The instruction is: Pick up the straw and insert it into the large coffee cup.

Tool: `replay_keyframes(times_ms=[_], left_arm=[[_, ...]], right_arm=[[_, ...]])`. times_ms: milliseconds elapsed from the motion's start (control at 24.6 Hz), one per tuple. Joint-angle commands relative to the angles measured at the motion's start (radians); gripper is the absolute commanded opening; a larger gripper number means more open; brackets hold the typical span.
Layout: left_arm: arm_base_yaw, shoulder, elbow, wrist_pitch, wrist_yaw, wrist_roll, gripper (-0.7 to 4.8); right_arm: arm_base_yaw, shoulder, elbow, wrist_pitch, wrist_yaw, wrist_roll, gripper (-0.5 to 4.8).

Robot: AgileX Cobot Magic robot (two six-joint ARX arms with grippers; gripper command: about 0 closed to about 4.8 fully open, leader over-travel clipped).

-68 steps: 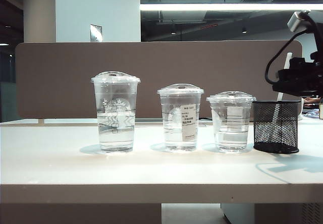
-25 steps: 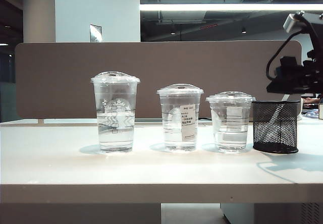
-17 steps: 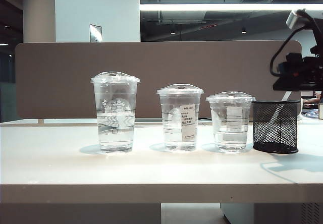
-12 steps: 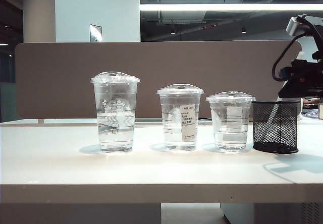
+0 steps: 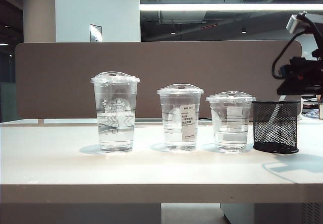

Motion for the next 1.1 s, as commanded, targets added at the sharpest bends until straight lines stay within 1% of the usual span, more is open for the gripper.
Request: replay_keyframes(times_ms=[41,122,244,285,366,570,610,651,692,773,814,854,976,1098], left_arm=[[0.001,0.001,0.002,0.013,0.000,0.002,-0.03],[0.001,0.001,0.002,0.013,0.000,0.002,-0.03],[0.001,0.001,0.002,0.013,0.000,0.002,-0.03],[0.001,0.001,0.002,0.013,0.000,0.002,-0.03],[0.001,0.001,0.002,0.013,0.000,0.002,-0.03],[0.001,0.001,0.002,0.014,0.000,0.002,-0.03],[0.001,0.001,0.002,0.014,0.000,0.002,-0.03],[0.001,0.001,0.002,0.014,0.000,0.002,-0.03],[0.001,0.001,0.002,0.015,0.000,0.002,-0.03],[0.001,0.001,0.002,0.018,0.000,0.002,-0.03],[0.001,0.001,0.002,0.023,-0.001,0.005,-0.03],[0.001,0.001,0.002,0.023,-0.001,0.011,-0.03],[0.001,0.001,0.002,0.022,-0.003,0.027,-0.03],[0.001,0.001,0.002,0.023,-0.003,0.026,-0.03]], right_arm=[[0.001,-0.005,0.003,0.042,0.004,-0.003,1.18],[0.001,-0.005,0.003,0.042,0.005,-0.003,0.94],[0.001,-0.005,0.003,0.042,0.005,-0.005,0.39],[0.001,-0.005,0.003,0.041,0.005,-0.006,0.29],[0.001,-0.005,0.003,0.043,0.005,-0.007,0.20],[0.001,-0.018,0.013,0.090,0.005,-0.010,0.20],[0.001,-0.027,0.021,0.078,0.005,-0.010,0.20],[0.001,-0.044,0.034,0.048,0.005,-0.010,0.20],[0.001,-0.075,0.068,-0.035,0.005,-0.010,0.20],[0.002,-0.114,0.115,-0.150,0.002,-0.031,0.21],[0.002,-0.155,0.166,-0.268,0.002,-0.071,0.21],[0.002,-0.171,0.185,-0.309,0.002,-0.088,0.21],[0.002,-0.237,0.296,-0.509,0.000,-0.161,0.21],[0.002,-0.271,0.435,-0.686,-0.037,-0.171,0.21]])
